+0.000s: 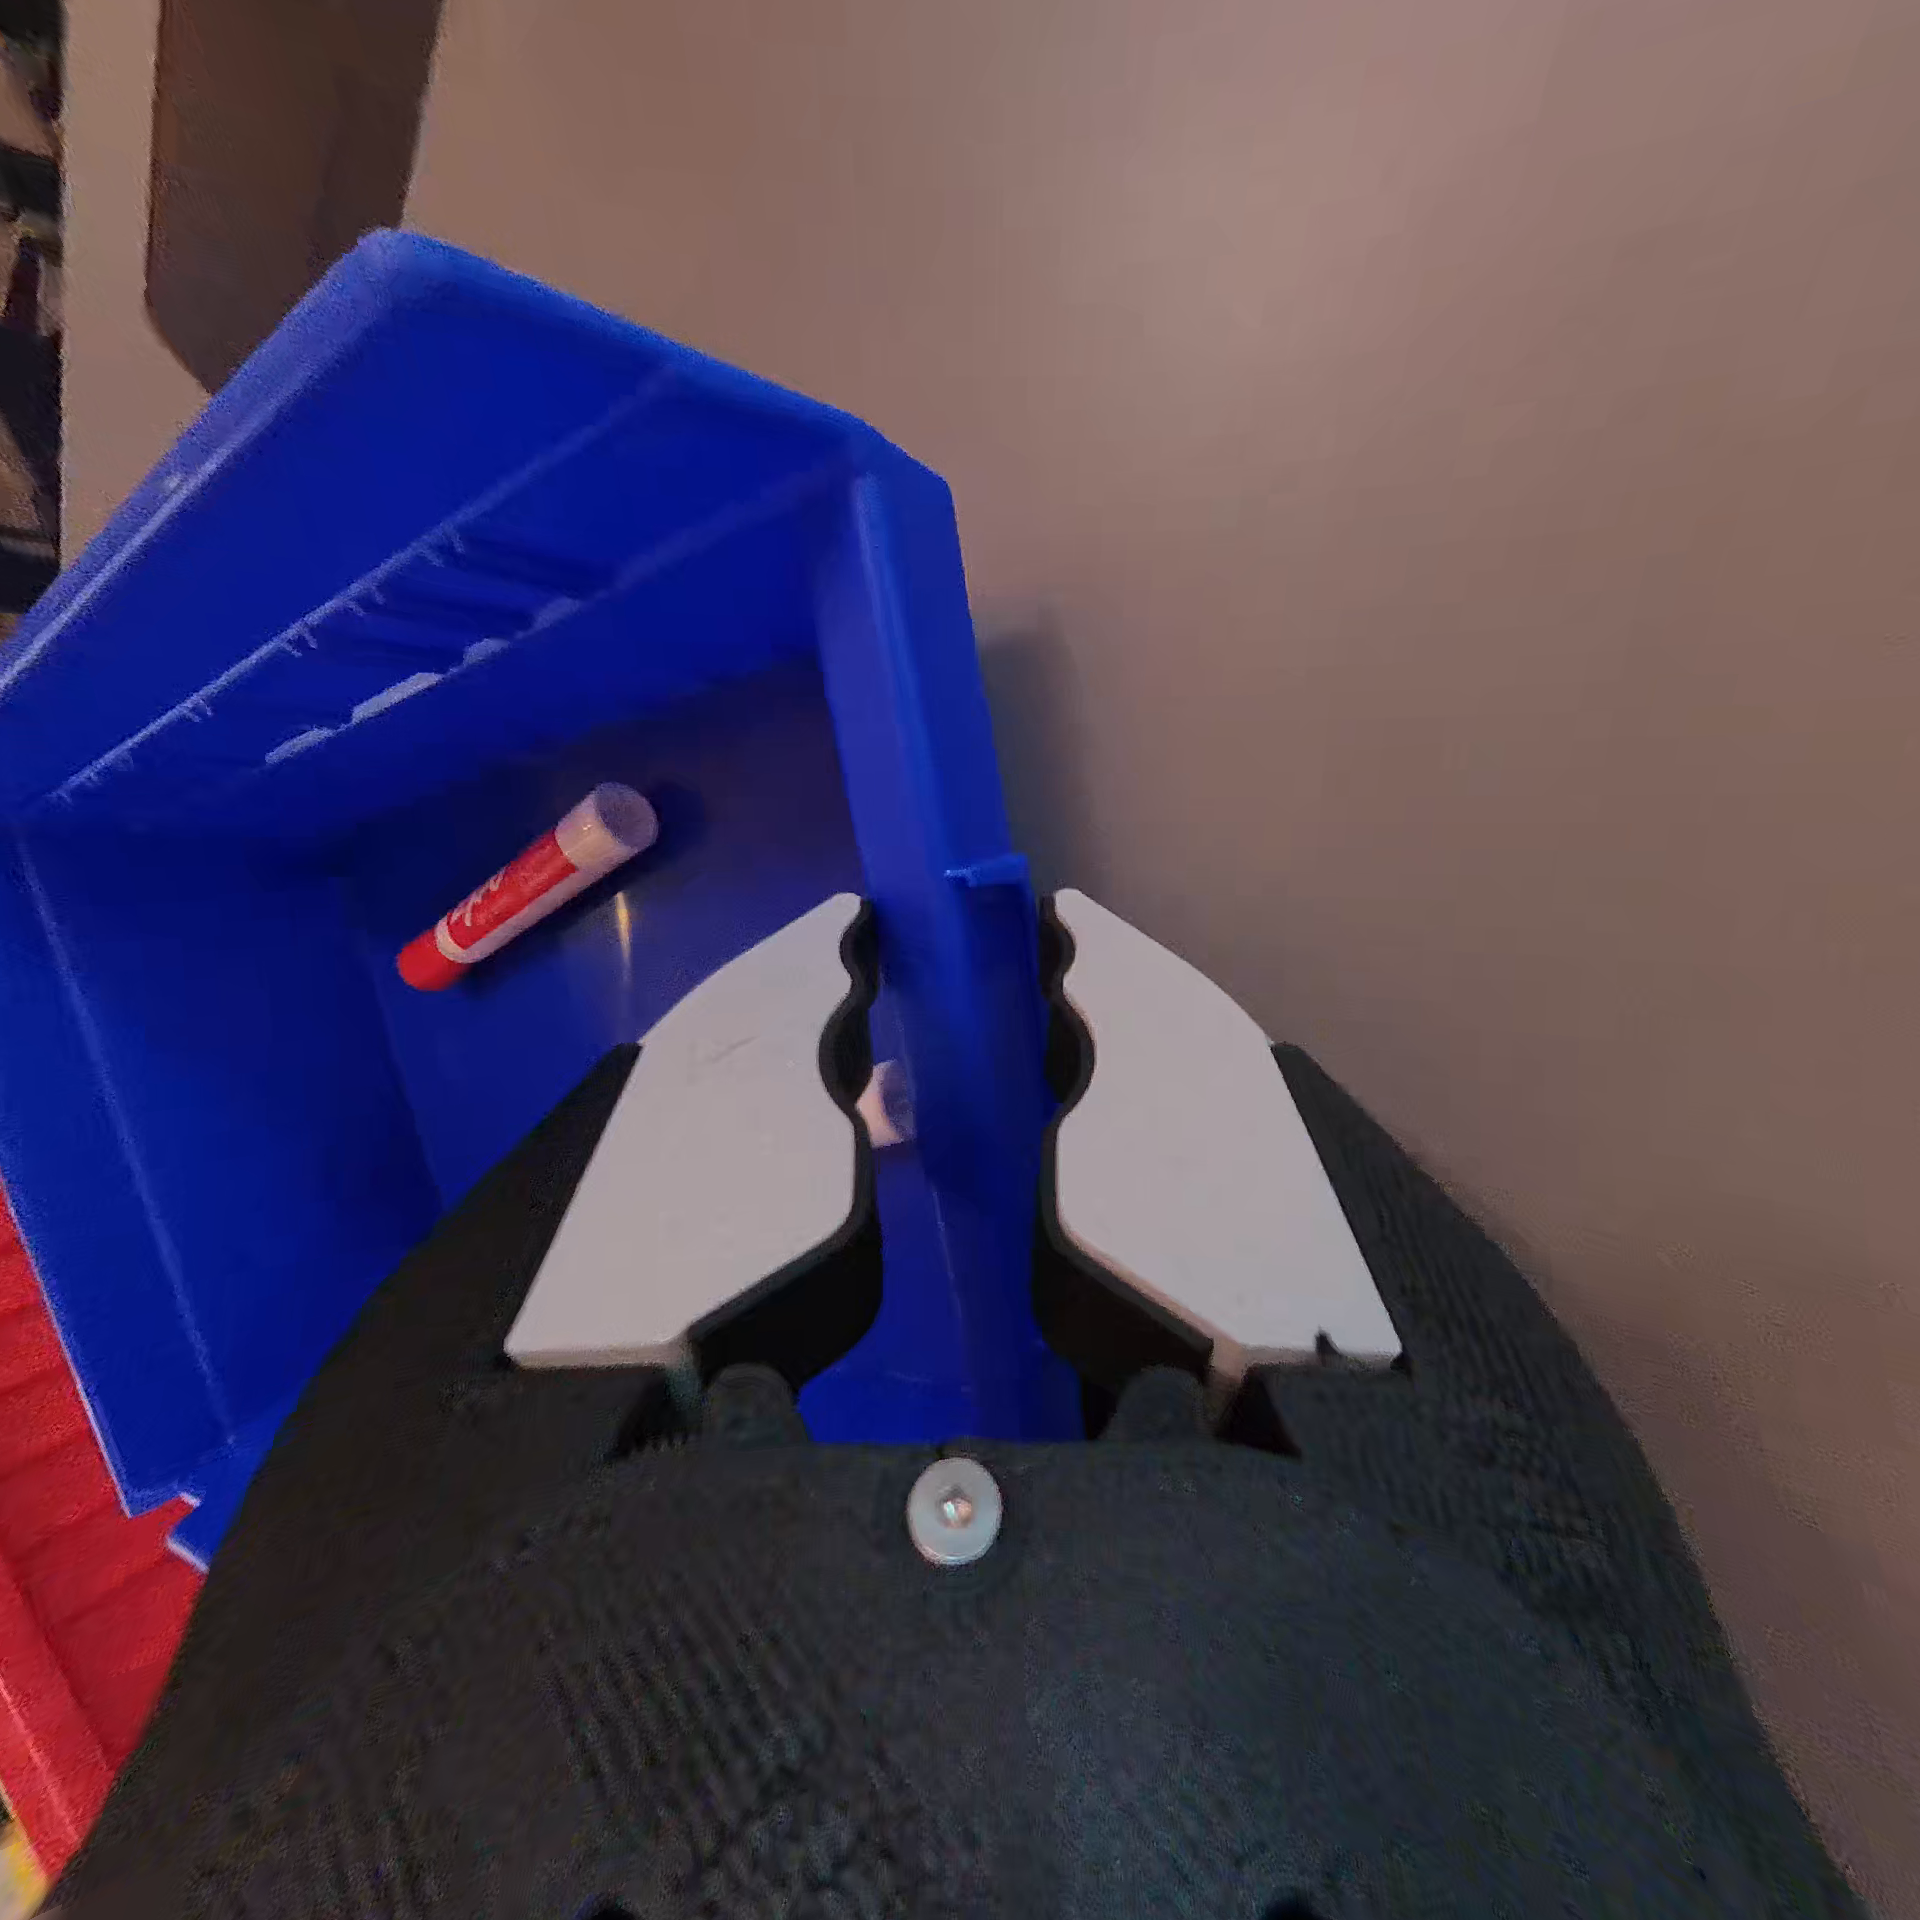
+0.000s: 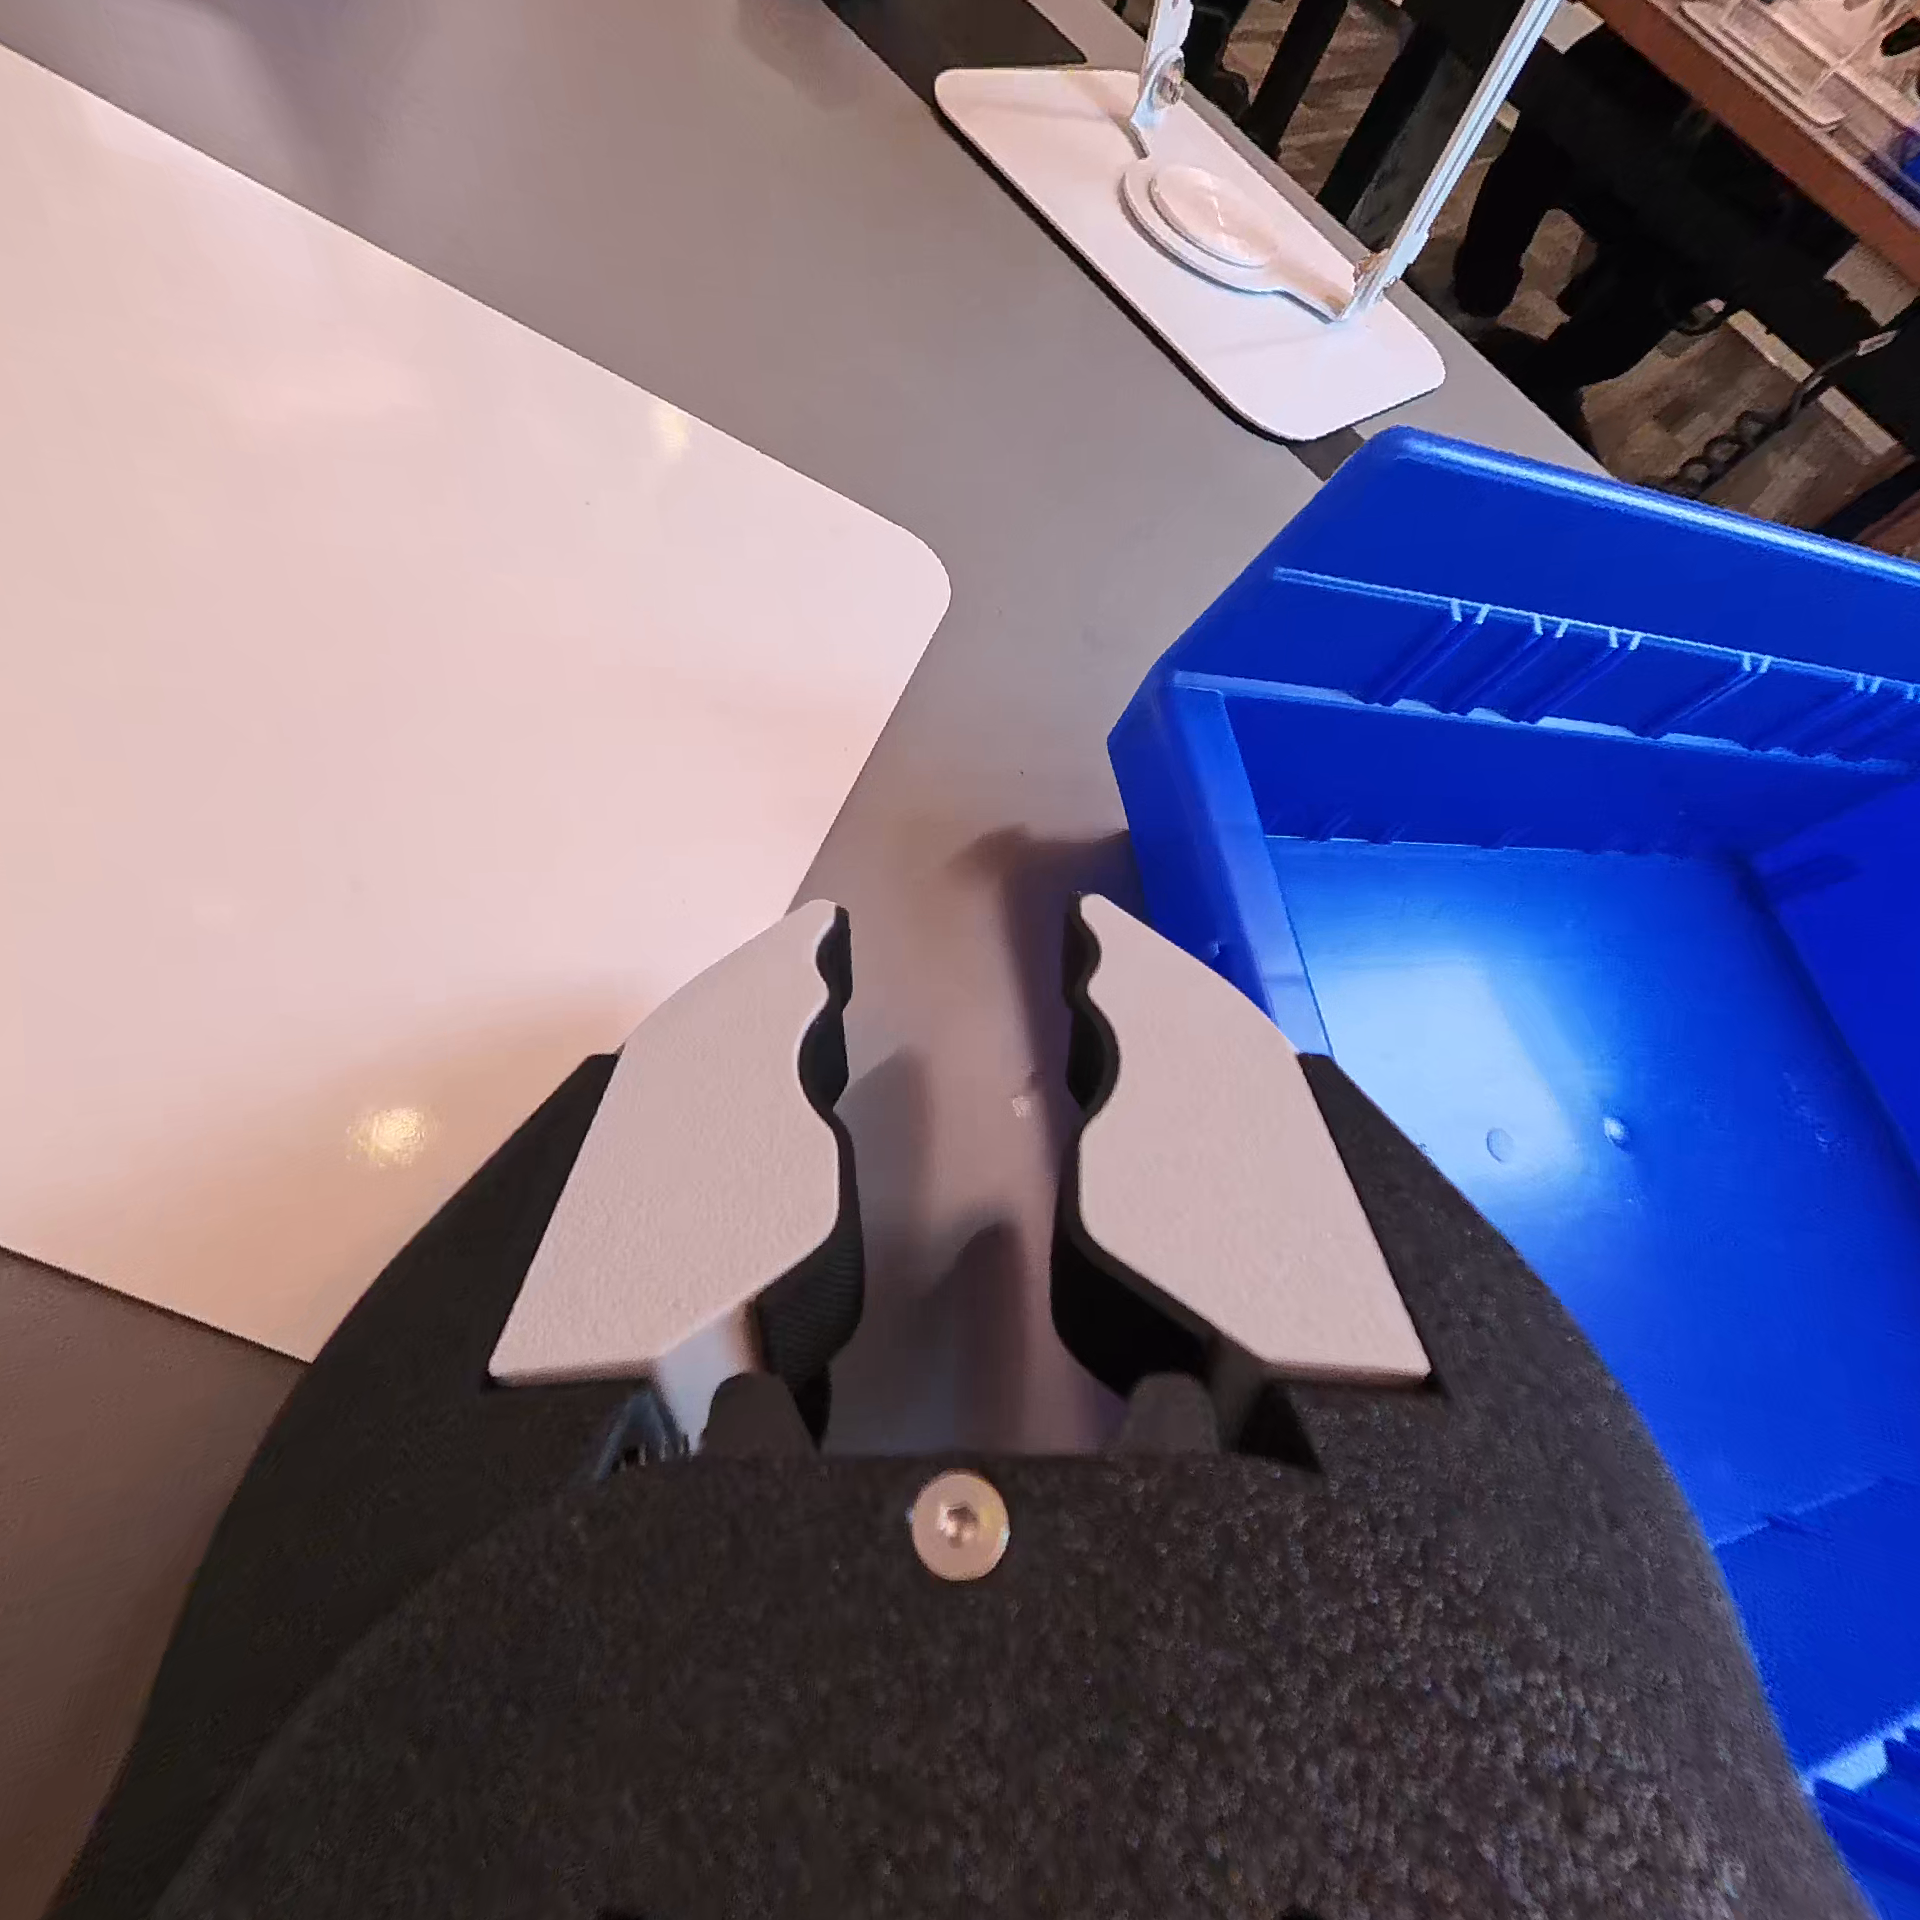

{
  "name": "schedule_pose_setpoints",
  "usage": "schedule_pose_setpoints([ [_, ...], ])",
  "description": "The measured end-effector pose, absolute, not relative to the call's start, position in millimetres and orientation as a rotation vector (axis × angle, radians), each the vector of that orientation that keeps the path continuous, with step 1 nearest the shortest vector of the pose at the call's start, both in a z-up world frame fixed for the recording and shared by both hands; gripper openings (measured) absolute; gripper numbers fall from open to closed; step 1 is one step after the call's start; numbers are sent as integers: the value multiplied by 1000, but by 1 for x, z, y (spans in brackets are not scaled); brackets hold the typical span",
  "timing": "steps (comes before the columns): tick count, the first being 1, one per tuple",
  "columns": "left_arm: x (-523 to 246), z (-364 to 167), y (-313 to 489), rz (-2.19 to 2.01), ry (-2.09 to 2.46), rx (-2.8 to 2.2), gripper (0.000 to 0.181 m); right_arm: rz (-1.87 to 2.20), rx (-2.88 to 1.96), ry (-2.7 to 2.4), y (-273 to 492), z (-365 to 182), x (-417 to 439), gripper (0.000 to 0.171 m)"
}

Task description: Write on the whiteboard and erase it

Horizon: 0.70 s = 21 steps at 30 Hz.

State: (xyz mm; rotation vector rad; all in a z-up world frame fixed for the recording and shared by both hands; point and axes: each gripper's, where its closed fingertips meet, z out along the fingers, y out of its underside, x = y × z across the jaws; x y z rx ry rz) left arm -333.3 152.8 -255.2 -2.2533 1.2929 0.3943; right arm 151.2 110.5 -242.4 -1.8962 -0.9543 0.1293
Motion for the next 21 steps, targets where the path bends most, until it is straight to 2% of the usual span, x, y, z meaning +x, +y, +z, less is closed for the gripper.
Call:
schedule_pose_setpoints([
  [8,-323,-255,113,185,1673,-1986,30,143,-1889,-931,110,-241,158,38],
  [12,-348,-255,118,174,1563,-2086,30,132,-1883,-943,108,-240,158,38],
  [14,-334,-237,119,58,1462,-2041,39,124,-1883,-948,107,-241,158,38],
  [18,-274,-158,129,-185,1247,-1789,35,144,-1865,-938,107,-237,156,38],
  [21,-240,-138,157,-135,1264,-1817,39,154,-1855,-942,108,-235,154,38],
])
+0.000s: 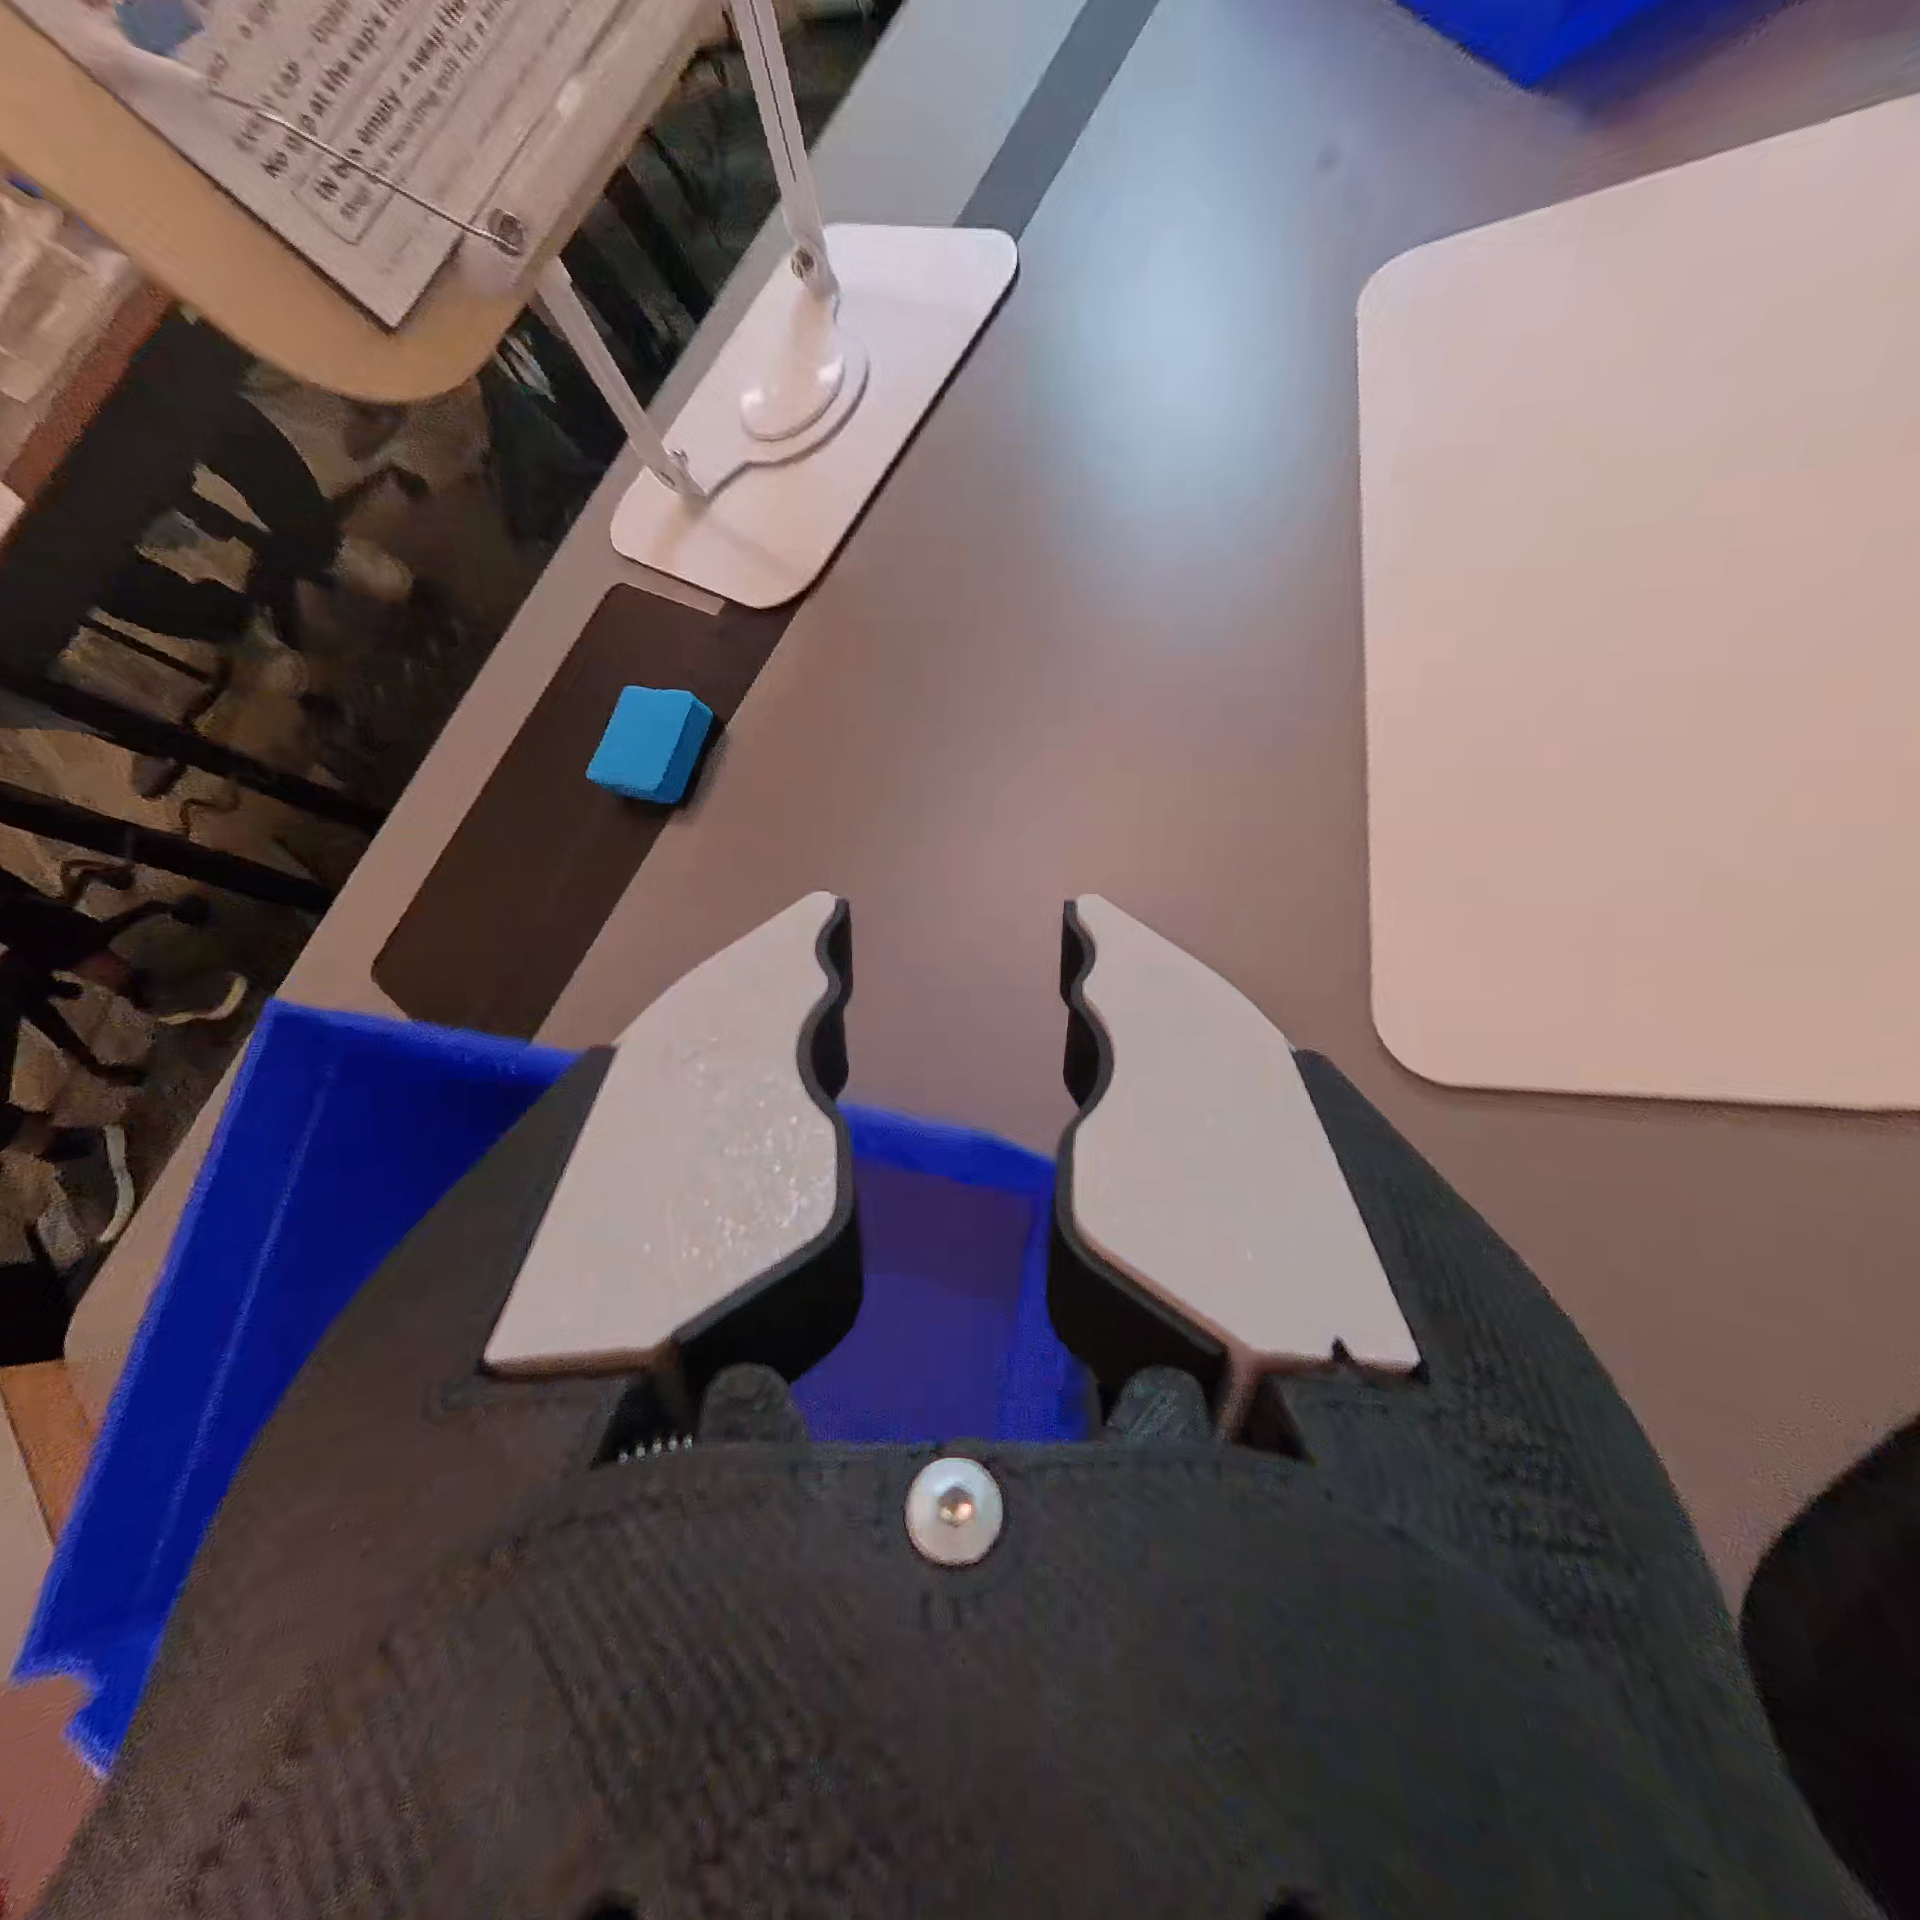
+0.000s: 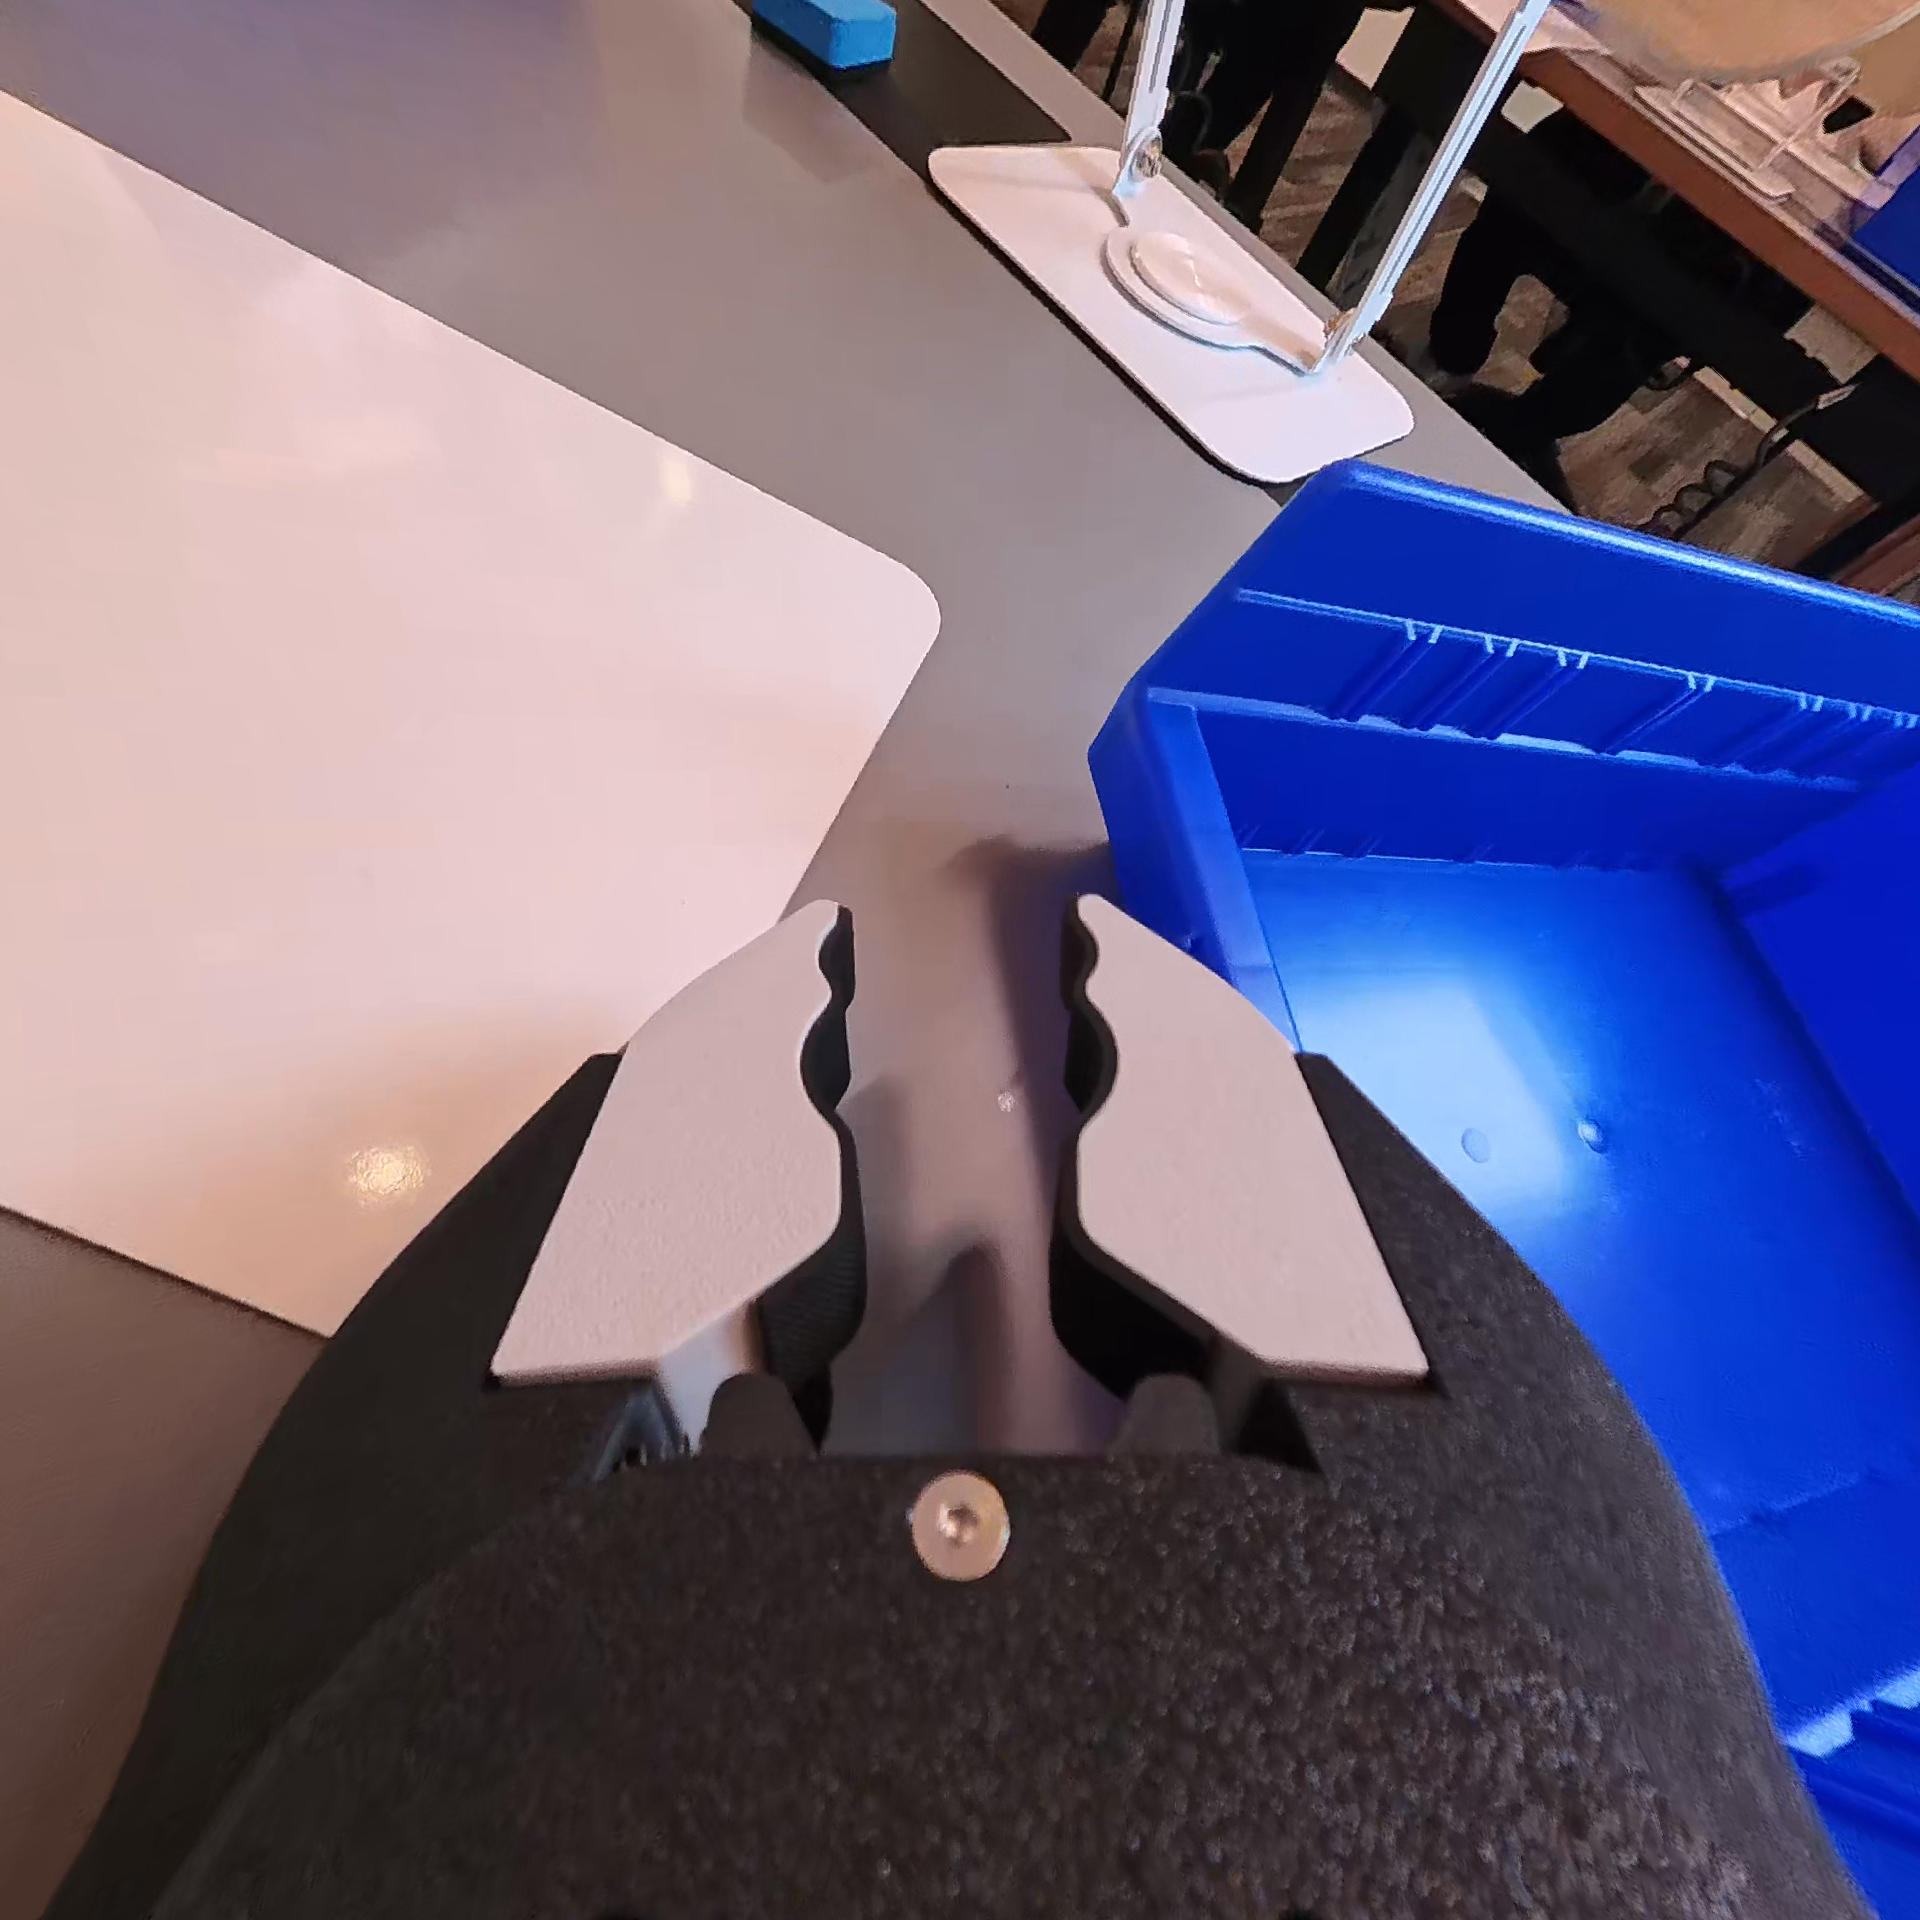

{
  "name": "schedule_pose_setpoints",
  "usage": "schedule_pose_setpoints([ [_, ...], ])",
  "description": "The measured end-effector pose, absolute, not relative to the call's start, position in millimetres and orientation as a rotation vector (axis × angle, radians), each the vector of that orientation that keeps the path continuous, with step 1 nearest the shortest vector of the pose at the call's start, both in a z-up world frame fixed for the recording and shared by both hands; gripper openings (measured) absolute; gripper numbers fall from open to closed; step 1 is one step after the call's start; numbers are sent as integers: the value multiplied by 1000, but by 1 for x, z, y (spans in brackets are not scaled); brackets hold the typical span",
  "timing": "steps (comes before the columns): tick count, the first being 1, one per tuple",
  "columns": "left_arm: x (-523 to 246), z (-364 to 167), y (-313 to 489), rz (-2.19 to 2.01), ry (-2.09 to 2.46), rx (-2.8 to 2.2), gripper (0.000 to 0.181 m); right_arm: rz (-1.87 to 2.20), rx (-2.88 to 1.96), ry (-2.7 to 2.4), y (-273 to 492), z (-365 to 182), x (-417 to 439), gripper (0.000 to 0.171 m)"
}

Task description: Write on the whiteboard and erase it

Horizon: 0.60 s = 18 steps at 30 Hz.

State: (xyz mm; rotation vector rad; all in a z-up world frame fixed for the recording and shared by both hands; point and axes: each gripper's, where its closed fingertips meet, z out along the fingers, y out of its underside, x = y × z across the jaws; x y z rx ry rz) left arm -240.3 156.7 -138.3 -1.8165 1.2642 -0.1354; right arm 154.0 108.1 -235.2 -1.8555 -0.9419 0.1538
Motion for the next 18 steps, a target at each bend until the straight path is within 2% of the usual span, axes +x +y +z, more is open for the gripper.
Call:
schedule_pose_setpoints([
  [2,-222,-147,186,-118,1328,-1937,49,159,-1854,-944,107,-236,153,38],
  [6,-204,-186,272,-61,1405,-2178,57,153,-1834,-941,104,-232,155,38],
  [10,-199,-219,343,-39,1488,-2254,55,137,-1811,-936,102,-228,158,38],
  [13,-204,-235,381,-37,1488,-2256,58,118,-1801,-930,102,-225,163,38],
  [18,-215,-264,410,-54,1484,-2322,75,133,-1789,-914,103,-220,165,38],
])
